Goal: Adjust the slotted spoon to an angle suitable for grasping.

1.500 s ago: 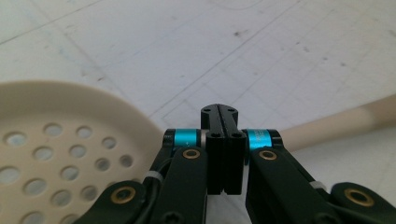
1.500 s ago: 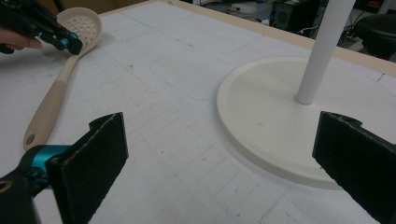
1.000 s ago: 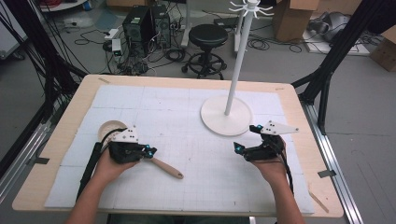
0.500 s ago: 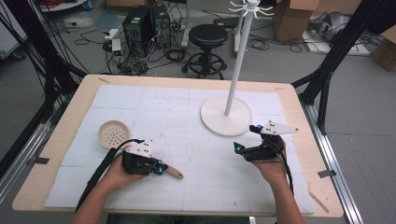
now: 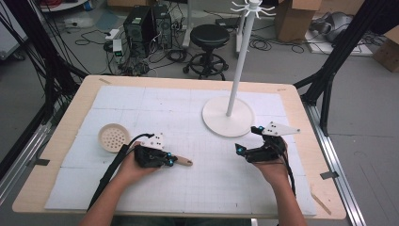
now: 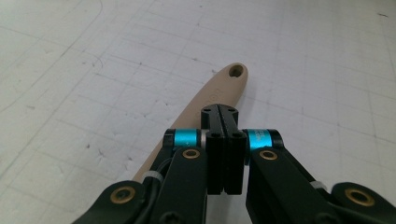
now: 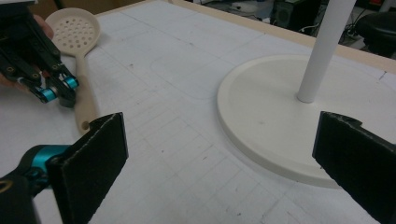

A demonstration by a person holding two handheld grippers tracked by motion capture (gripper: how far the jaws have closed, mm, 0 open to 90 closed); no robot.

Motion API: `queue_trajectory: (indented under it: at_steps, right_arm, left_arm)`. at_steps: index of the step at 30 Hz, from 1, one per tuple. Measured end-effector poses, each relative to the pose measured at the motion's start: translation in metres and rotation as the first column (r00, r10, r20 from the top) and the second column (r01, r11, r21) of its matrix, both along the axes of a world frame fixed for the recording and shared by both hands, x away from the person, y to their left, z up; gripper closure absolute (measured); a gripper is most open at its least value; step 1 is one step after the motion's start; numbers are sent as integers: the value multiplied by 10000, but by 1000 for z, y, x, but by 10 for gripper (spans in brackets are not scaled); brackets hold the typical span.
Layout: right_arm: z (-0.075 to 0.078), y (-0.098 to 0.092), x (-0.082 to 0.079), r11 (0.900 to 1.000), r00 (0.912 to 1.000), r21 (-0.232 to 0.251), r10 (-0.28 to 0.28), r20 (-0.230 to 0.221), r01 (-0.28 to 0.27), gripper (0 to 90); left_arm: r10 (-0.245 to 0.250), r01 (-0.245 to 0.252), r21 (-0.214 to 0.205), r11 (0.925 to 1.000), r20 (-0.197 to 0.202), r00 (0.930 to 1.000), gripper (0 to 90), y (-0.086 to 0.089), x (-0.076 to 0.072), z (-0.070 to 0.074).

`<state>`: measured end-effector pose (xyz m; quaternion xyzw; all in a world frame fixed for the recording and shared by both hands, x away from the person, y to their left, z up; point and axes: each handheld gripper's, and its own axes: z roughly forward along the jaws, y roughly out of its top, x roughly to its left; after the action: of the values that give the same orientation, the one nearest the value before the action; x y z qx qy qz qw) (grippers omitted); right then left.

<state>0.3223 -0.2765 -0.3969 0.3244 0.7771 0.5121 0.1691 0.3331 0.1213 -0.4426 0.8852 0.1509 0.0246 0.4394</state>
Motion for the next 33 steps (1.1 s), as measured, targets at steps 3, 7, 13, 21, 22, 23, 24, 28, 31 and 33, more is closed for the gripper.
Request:
queue_trajectory:
  at_steps: [3, 7, 13, 21, 22, 23, 24, 28, 31, 33]
  right_arm:
    - [0, -1, 0, 10000, 10000, 7, -43, 42, 43, 20]
    - [0, -1, 0, 10000, 10000, 6, -47, 11, 47, 20]
    - [-2, -1, 1, 10000, 10000, -29, -53, 4, 53, 20]
    - [-3, -1, 1, 10000, 10000, -94, -34, -77, 33, 20]
    - [-3, -1, 1, 9999, 10000, -101, -29, -42, 29, 20]
    - [-3, -1, 1, 9999, 10000, -101, -24, -46, 24, 20]
    - [-3, -1, 1, 10000, 10000, -78, -20, -63, 19, 20]
    - [-4, -2, 0, 10000, 9999, -84, -50, -147, 49, 20]
    - [-6, -2, 1, 9999, 9999, -137, -29, -166, 26, 20]
    - [-6, -1, 1, 9999, 9999, -149, 0, -170, -2, 20]
  left_arm:
    - [85, -85, 45, 10000, 22, 10000, 896, -4, 4, -2]
    - [174, -174, 57, 9998, 41, 9998, 896, -8, 7, -3]
    - [54, -54, -243, 9997, -16, 10000, 896, -6, 7, -1]
    - [251, -201, -1327, 9910, 366, 9990, 826, 12, 3, 17]
    - [251, -201, -1327, 9910, 366, 9990, 826, 12, 3, 17]
    - [334, -257, -1575, 9872, 466, 9984, 821, 20, 2, 22]
    - [334, -257, -1575, 9872, 466, 9984, 802, 20, 2, 22]
    - [632, -461, -2298, 9721, 677, 9957, 743, 45, -1, 36]
    - [888, -666, -2586, 9637, 752, 9932, 700, 56, -2, 42]
    - [1389, -1089, -3018, 9471, 797, 9871, 657, 71, -3, 50]
